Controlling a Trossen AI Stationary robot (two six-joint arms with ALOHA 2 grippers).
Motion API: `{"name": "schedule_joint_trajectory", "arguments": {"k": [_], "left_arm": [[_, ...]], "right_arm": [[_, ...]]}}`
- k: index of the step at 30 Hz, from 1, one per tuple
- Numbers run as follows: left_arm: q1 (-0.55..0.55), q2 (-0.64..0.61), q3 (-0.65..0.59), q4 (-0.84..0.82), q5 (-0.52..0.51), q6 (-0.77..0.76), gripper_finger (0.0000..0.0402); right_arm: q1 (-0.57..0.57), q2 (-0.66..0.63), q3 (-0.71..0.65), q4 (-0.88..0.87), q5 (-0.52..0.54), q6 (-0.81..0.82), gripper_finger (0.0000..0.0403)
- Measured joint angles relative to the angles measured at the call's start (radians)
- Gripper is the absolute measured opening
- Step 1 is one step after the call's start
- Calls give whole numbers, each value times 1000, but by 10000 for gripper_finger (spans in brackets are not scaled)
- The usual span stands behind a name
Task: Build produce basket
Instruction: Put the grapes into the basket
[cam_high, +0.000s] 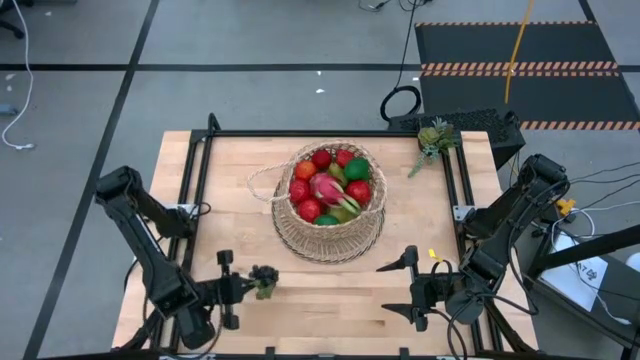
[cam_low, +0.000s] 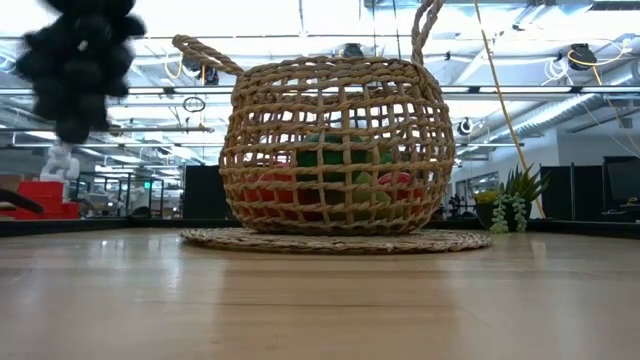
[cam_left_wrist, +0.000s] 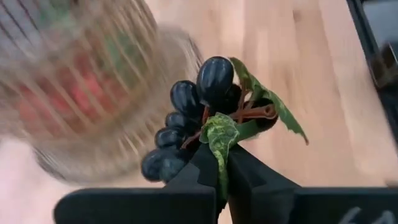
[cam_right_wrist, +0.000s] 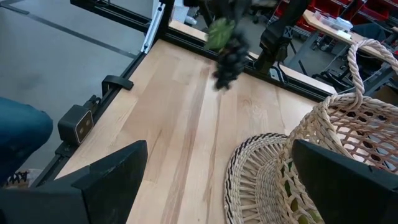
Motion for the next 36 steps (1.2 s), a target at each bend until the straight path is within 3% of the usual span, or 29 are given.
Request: {"name": "schedule_joint_trajectory", "arguments": {"k": [6,19,27,36], "left_arm": [[40,-73,10,131,-150,378,13],[124,-156,11,578,-156,1055,7],[174,-156,11,608,-116,1114,16],[236,-156,11,651,26,1141,16]], "right_arm": [[0,0,0,0,0,0,393],[-3,0,0,1,2,0,393],[-3,0,0,1,29,-21,393],[-3,0,1,2,53,-41,393]]}}
